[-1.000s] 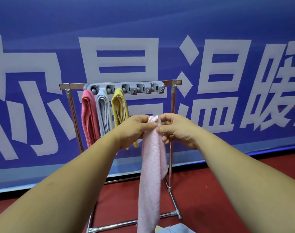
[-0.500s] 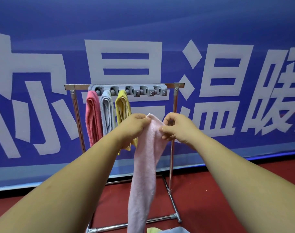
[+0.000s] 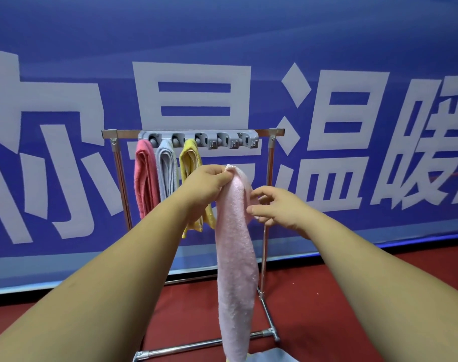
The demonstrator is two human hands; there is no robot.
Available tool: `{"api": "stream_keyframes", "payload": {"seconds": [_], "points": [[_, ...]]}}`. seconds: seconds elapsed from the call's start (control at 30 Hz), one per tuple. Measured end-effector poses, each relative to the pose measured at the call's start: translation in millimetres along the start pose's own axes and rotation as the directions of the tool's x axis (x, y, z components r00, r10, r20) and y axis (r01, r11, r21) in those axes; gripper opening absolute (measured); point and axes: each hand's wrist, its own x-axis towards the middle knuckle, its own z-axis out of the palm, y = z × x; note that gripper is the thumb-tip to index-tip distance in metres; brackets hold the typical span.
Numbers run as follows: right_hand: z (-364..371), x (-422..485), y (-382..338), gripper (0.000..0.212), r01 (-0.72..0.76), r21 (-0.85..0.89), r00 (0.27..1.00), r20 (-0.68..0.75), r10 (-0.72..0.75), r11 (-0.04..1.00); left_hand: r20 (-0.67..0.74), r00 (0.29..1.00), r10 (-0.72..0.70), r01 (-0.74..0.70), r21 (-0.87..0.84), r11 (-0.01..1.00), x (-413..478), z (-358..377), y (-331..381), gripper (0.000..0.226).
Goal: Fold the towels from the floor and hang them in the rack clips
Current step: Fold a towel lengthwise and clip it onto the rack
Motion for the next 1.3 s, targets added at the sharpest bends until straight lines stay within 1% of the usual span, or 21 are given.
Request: {"api": "stream_keyframes", "payload": {"seconds": [0.07,0.13,0.2,0.27,0.33,0.4,0.47,0.5,0.53,0.6,0.63,0.7,0.77,0.87,0.97,1.03,1.13,1.3], "points": [[3,1,-1,0.022,0.03,-0.032,0.999,-0.014,-0.03,0.999,0.014,1.0,0.007,-0.007,-0.009,1.0,-1,1,1,0.03],[8,3,-1,0.011,0.028,-0.099,1.0,-0.006,-0.029,0.995,0.031,0.999,0.009,-0.008,-0.028,1.0,-1,2,4,0.029],[12,3,3,0.009,-0.016,-0.169,1.0,0.02,0.02,0.986,0.023,1.0,0.009,-0.008,-0.022,1.0,-2,2,6,0.032],[14,2,10,0.013,-0.057,-0.181,0.997,0.042,0.066,0.982,0.012,1.0,0.007,-0.007,-0.034,0.999,-3,-1,6,0.034],[12,3,20,0.015,-0.094,-0.121,0.995,0.008,0.096,0.988,-0.003,1.0,-0.005,0.005,-0.038,0.999,-7,-7,4,0.032],[6,3,26,0.016,-0.128,0.018,0.99,-0.064,0.129,0.992,-0.015,1.0,-0.02,0.019,-0.045,0.999,-9,-13,-1,0.026],[-1,1,21,0.018,-0.105,0.175,0.983,-0.131,0.129,0.979,-0.033,0.999,-0.028,0.027,-0.036,0.999,-12,-21,-7,0.021],[-4,0,15,0.02,-0.066,0.236,0.978,-0.178,0.11,0.97,-0.041,0.999,-0.031,0.029,-0.034,0.999,-15,-25,-10,0.026],[-8,0,7,0.022,-0.018,0.276,0.969,-0.232,0.085,0.961,-0.045,0.998,-0.033,0.031,-0.045,0.998,-16,-29,-14,0.035],[-15,-1,-8,0.021,0.07,0.32,0.948,-0.315,0.037,0.945,-0.043,0.998,-0.042,0.038,-0.104,0.994,-19,-35,-20,0.051],[-15,0,-13,0.018,0.094,0.33,0.943,-0.331,0.022,0.939,-0.05,0.998,-0.05,0.042,-0.149,0.988,-20,-35,-24,0.051],[-10,2,-15,0.015,0.078,0.303,0.947,-0.319,0.024,0.95,-0.06,0.995,-0.074,0.062,-0.186,0.981,-23,-35,-31,0.043],[-4,1,-11,0.017,0.058,0.239,0.941,-0.336,0.026,0.969,-0.059,0.995,-0.086,0.075,-0.177,0.981,-24,-34,-39,0.037],[-2,5,-15,0.025,0.124,0.257,0.934,-0.357,-0.025,0.958,-0.088,0.989,-0.117,0.097,-0.212,0.972,-29,-34,-38,0.011],[1,8,-18,0.035,0.161,0.262,0.929,-0.365,-0.057,0.951,-0.088,0.988,-0.129,0.103,-0.255,0.961,-31,-36,-40,0.013],[4,9,-17,0.036,0.16,0.245,0.923,-0.379,-0.057,0.956,-0.083,0.988,-0.132,0.106,-0.264,0.959,-31,-34,-42,0.012],[5,13,-16,0.03,0.151,0.241,0.915,-0.401,-0.044,0.959,-0.091,0.99,-0.11,0.082,-0.265,0.961,-28,-31,-48,0.027],[7,14,-7,0.022,0.134,0.197,0.892,-0.451,-0.032,0.971,-0.098,0.992,-0.085,0.055,-0.279,0.959,-22,-26,-58,0.02]]}}
